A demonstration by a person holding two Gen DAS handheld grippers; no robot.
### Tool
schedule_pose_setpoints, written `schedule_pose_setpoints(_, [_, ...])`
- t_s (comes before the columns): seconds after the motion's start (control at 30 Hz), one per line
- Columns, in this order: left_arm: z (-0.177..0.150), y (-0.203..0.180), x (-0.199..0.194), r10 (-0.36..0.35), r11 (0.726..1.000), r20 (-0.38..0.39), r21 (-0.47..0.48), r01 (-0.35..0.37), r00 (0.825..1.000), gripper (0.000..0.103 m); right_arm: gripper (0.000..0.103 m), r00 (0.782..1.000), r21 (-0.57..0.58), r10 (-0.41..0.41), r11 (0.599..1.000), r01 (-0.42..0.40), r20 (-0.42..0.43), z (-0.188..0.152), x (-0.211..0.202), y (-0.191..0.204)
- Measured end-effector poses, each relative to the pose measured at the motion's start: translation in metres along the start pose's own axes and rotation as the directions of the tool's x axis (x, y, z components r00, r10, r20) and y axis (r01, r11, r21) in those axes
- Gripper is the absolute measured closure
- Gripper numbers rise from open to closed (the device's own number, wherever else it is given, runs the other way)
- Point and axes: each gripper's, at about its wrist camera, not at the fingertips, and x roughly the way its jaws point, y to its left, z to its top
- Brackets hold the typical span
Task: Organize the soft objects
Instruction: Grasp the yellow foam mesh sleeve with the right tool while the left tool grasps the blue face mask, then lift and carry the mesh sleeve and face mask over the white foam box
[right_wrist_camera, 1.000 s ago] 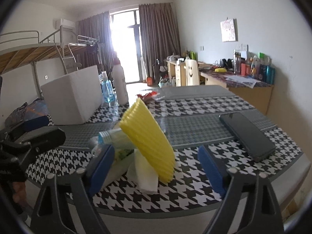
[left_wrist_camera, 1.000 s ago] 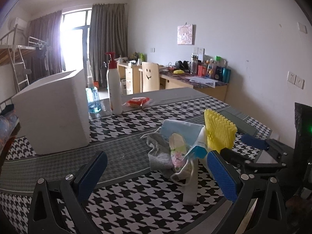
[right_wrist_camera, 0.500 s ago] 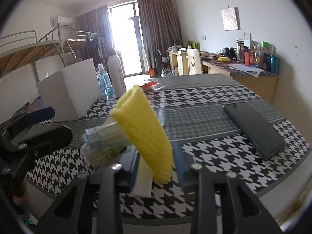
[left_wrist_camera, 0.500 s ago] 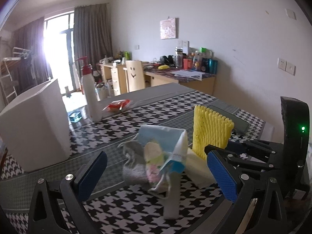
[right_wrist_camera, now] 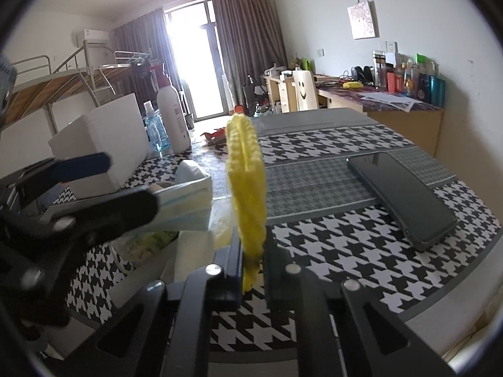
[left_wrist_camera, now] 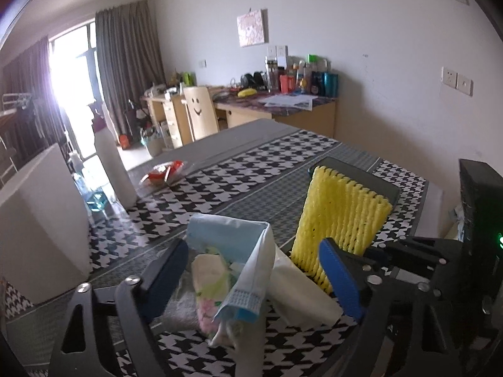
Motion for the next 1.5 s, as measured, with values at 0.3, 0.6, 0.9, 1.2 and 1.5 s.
schedule_pose_setpoints(0.3, [0.003, -0.011, 0.027, -0.006, 0.999, -0.086, 0.041, 0.01, 0.996, 0.049, 0.089, 1.0, 0.011, 0.005, 1.0, -0.005, -0.003, -0.003, -0.001, -0.009])
schedule_pose_setpoints(0.6, [-0.002, -0.006, 0.044, -0.016, 1.0, -0.163, 0.024, 0.021, 0.987, 0.079, 0.089, 1.0, 0.007, 0.012, 1.0, -0.011, -0.002, -0.004, -0.002, -0.01])
schedule_pose_setpoints(0.9, [0.002, 0.007, 0.022, -0.109, 0.994, -0.112, -0.026, 0.107, 0.988, 0.095, 0.09, 1.0, 0.0, 0.029, 1.0, -0.029, 0.007, -0.006, -0.005, -0.008])
schedule_pose_setpoints(1.2, [0.02, 0.027, -0.031, -0.129, 0.989, 0.066, -0.064, 0.133, 0.989, 0.096, 0.091, 0.998, -0.017, 0.035, 0.999, -0.035, 0.049, 0.009, -0.021, 0.001])
schedule_pose_setpoints(1.5, [0.017, 0.04, -0.068, -0.063, 0.993, 0.15, -0.085, 0.076, 0.987, 0.096, 0.091, 0.993, -0.057, 0.035, 0.998, -0.029, 0.112, 0.027, -0.045, 0.019])
